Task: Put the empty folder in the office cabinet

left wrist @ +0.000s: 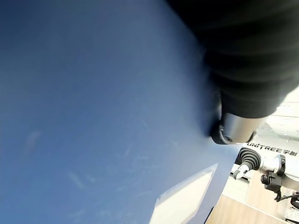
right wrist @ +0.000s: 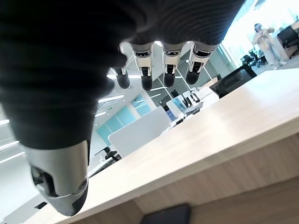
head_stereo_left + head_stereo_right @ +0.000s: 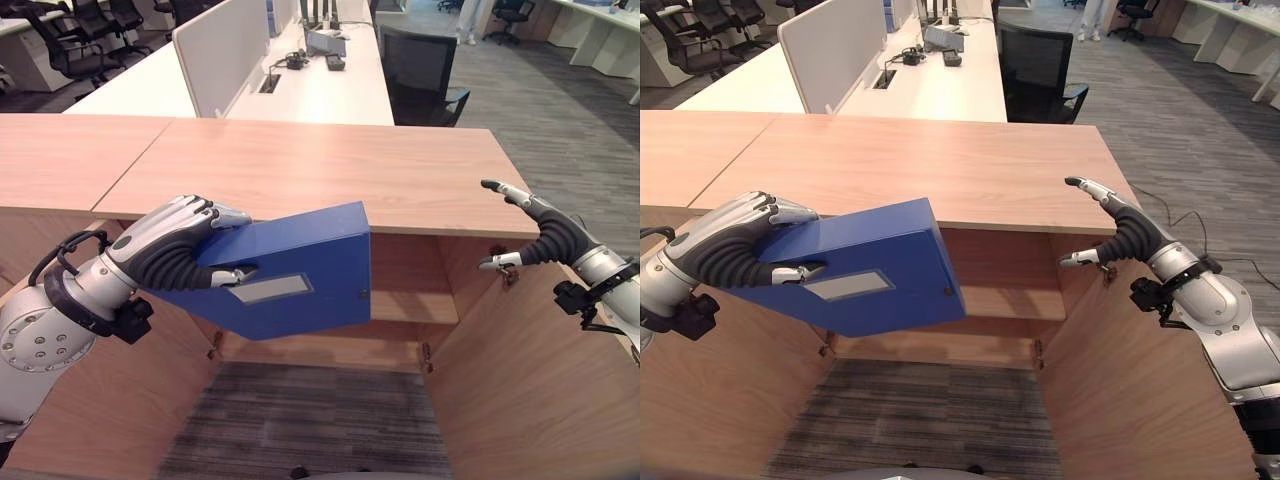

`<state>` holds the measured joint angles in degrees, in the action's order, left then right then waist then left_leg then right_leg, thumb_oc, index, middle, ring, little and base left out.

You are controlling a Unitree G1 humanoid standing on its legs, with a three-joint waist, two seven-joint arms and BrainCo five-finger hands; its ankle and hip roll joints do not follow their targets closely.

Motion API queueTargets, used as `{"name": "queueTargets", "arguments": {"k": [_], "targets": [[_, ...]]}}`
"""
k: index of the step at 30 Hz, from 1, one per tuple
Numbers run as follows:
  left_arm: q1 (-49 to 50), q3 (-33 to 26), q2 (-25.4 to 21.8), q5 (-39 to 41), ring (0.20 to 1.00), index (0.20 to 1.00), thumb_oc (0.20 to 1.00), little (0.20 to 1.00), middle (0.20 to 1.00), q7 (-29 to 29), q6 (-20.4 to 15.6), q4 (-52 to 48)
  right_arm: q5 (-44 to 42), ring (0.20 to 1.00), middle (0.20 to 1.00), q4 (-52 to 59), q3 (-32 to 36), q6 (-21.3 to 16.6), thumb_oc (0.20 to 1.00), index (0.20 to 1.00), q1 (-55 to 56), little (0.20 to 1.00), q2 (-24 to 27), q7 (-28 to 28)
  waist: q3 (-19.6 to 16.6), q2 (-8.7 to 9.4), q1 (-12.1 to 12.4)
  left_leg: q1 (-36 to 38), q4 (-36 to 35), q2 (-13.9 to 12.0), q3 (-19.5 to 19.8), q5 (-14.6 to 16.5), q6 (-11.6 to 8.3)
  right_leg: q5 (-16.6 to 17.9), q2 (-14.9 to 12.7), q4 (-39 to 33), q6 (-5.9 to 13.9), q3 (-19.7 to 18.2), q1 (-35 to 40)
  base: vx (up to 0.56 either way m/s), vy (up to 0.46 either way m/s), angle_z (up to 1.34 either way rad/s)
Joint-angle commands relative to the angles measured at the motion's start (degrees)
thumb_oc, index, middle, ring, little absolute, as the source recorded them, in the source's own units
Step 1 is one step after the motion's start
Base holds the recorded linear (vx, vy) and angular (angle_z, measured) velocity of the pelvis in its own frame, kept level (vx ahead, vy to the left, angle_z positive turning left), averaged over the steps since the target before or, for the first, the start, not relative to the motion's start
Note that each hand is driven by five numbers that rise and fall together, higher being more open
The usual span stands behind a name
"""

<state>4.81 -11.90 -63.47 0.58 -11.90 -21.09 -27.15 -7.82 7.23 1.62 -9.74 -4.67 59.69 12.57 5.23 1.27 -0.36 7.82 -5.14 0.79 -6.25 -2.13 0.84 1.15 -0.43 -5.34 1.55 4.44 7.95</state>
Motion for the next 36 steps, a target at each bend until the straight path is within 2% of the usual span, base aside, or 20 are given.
{"name": "queueTargets", "arguments": {"k": [1, 16, 25, 34, 36], "targets": [[-3.44, -1.23, -2.29, -2.48, 0.200, 0.200, 0.200, 0.200, 0.200, 5.53, -1.63, 1.12, -3.17, 1.000, 1.000, 2.34, -3.84, -2.28, 1.000, 1.000, -4.48, 1.000, -2.69, 0.91, -2.55, 3.09, 0.50, 2.56, 0.14, -0.92, 1.54, 8.11, -1.84, 0.32, -5.25, 0.34, 6.77, 3.35, -0.56, 0.00, 0.000, 0.00], [-11.93, 7.53, 3.00, -8.78, 0.200, 0.200, 0.200, 0.200, 0.200, 7.49, -0.40, 2.47, -6.77, 1.000, 1.000, 3.10, -16.02, -1.74, 1.000, 1.000, -10.22, 1.000, -14.44, 1.99, -2.29, 2.84, 0.66, 2.74, 0.14, -1.01, 1.26, 8.06, -1.78, 0.27, -5.35, 0.34, 6.42, 3.25, -0.30, 0.00, -0.001, 0.00], [-17.74, 14.24, 8.20, -4.40, 0.200, 0.200, 0.200, 0.200, 0.200, 7.73, -0.65, 1.27, -7.74, 1.000, 1.000, 0.84, -21.15, -1.89, 1.000, 1.000, -13.63, 1.000, -19.20, 0.49, -2.24, 2.81, 0.52, 2.85, 0.14, -0.92, 1.18, 8.04, -1.66, 0.34, -5.41, 0.34, 6.30, 3.15, -0.23, 0.00, 0.000, 0.00], [-24.27, 21.02, 11.27, -3.12, 0.200, 0.200, 0.200, 0.200, 0.200, 7.93, -0.74, 1.56, -9.36, 1.000, 1.000, 0.10, -25.67, -1.94, 1.000, 1.000, -16.19, 1.000, -22.82, 0.64, -2.05, 2.75, 0.24, 2.78, 0.14, -0.96, 1.27, 7.96, -1.63, 0.43, -5.51, 0.34, 6.27, 3.24, -0.24, 0.00, 0.000, 0.00], [-26.30, 23.18, 13.33, -0.86, 0.200, 0.200, 0.200, 0.200, 0.200, 7.98, -1.26, 0.61, -9.67, 1.000, 1.000, -0.68, -27.75, -2.10, 1.000, 1.000, -17.62, 1.000, -24.30, 0.39, -2.05, 2.73, 0.19, 2.76, 0.14, -0.94, 1.32, 7.93, -1.60, 0.43, -5.53, 0.34, 6.25, 3.18, -0.30, 0.00, 0.000, 0.00]]}}
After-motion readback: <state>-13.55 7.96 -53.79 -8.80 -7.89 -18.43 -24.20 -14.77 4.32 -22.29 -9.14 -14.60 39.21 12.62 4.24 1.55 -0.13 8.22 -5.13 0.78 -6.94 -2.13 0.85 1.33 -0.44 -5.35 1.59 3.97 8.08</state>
